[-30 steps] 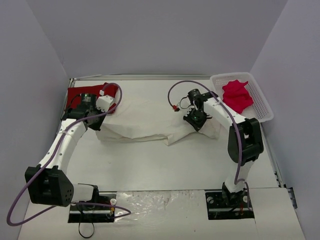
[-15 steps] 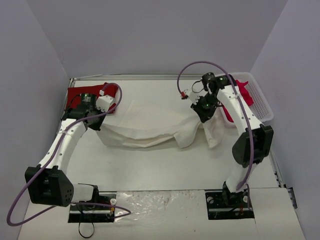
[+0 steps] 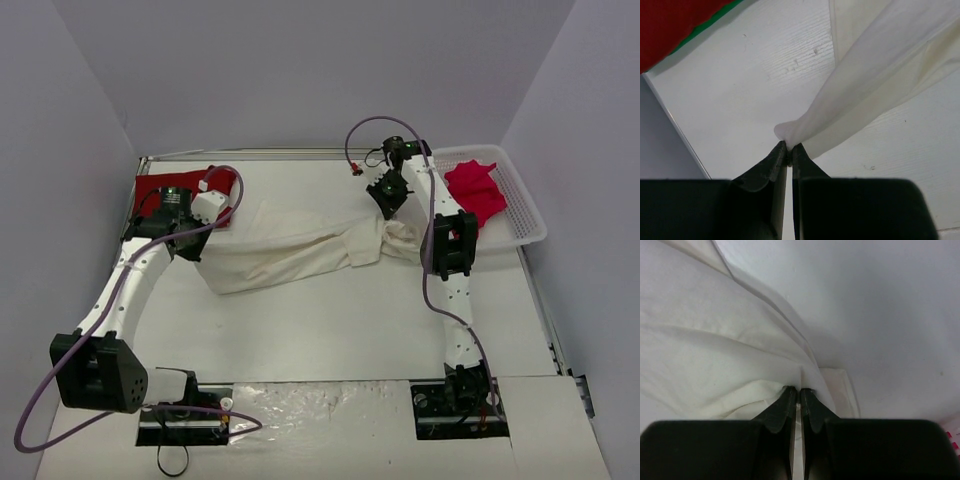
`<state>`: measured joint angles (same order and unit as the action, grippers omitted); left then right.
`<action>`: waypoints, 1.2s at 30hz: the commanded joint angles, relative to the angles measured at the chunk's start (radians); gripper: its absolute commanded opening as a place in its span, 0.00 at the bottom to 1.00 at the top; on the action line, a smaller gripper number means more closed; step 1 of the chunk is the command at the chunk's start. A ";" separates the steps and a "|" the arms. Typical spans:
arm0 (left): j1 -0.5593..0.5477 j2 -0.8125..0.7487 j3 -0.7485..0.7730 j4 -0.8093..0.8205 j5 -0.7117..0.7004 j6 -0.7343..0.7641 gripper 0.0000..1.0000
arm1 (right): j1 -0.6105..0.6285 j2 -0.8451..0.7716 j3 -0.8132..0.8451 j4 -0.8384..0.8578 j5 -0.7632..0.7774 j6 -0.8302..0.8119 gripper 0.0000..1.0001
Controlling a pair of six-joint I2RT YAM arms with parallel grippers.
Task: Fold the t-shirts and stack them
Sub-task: Flatten out the tshirt
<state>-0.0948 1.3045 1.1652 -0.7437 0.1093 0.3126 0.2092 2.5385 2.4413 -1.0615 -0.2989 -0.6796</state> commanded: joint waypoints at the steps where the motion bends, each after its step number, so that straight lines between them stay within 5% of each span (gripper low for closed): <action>1: 0.010 -0.005 0.011 0.001 0.000 0.002 0.02 | 0.035 -0.057 -0.014 0.090 0.093 0.046 0.00; 4: 0.010 0.007 0.020 0.001 -0.008 0.002 0.02 | 0.039 -0.057 -0.068 0.181 0.186 0.086 0.06; 10: 0.010 0.052 0.034 -0.009 0.007 0.002 0.02 | 0.044 -0.223 -0.253 0.406 0.227 0.143 0.32; 18: 0.010 0.056 0.037 -0.009 0.013 0.002 0.02 | 0.071 -0.573 -0.548 0.533 0.234 0.153 0.38; 19: 0.010 0.058 0.040 -0.013 0.024 0.002 0.02 | 0.078 -0.610 -0.585 0.575 0.247 0.158 0.48; 23: 0.010 0.050 0.048 -0.022 0.030 0.002 0.03 | 0.140 -0.763 -0.752 0.543 0.221 0.121 0.57; 26: 0.010 0.035 0.041 -0.020 0.030 0.009 0.02 | 0.176 -0.808 -0.832 0.447 0.166 0.094 0.48; 31: 0.010 0.044 0.039 -0.029 0.067 0.023 0.02 | 0.199 -0.776 -0.903 0.272 0.038 0.086 0.06; 36: 0.010 0.071 0.028 -0.023 0.078 0.020 0.02 | 0.222 -0.716 -0.978 0.279 0.021 0.087 0.00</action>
<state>-0.0902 1.3739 1.1687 -0.7551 0.1642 0.3264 0.4213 1.7977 1.4780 -0.7181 -0.2371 -0.5838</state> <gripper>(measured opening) 0.051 0.002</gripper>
